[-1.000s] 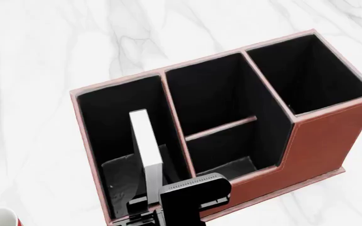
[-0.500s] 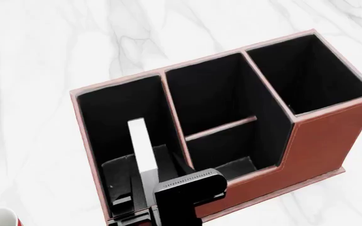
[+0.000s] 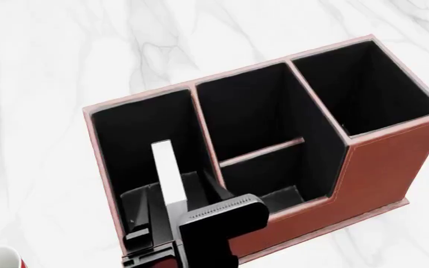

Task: Pick up the book and place it in the left compartment of the caddy.

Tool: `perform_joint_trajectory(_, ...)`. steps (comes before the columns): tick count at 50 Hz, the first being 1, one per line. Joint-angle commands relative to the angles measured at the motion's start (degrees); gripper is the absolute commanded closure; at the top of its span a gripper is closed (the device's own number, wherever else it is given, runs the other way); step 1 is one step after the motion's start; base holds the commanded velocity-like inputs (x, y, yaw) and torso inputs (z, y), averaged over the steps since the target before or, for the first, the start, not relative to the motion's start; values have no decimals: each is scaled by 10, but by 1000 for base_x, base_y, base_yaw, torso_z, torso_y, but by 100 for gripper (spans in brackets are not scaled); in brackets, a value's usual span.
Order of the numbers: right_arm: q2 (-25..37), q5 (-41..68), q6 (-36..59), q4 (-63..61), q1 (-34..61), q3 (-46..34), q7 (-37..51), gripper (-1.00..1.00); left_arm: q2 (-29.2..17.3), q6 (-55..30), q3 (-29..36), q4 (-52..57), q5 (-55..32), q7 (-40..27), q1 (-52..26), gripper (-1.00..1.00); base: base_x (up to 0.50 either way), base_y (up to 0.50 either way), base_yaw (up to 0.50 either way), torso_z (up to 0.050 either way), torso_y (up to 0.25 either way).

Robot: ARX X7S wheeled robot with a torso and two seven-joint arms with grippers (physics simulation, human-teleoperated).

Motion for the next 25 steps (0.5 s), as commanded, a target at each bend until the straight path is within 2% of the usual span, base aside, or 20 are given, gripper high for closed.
perform_joint_trajectory(1,23,-3,33,-76,10,-2,26,-100,-1,1,1,1,1,-1,1,-100,0,0,0,0,0)
perform_joint_trajectory(25,93,-7,126,-289,27,8,114,-100,-1,4,12,-7,11,4,-4,-100,0,0,0,0,0)
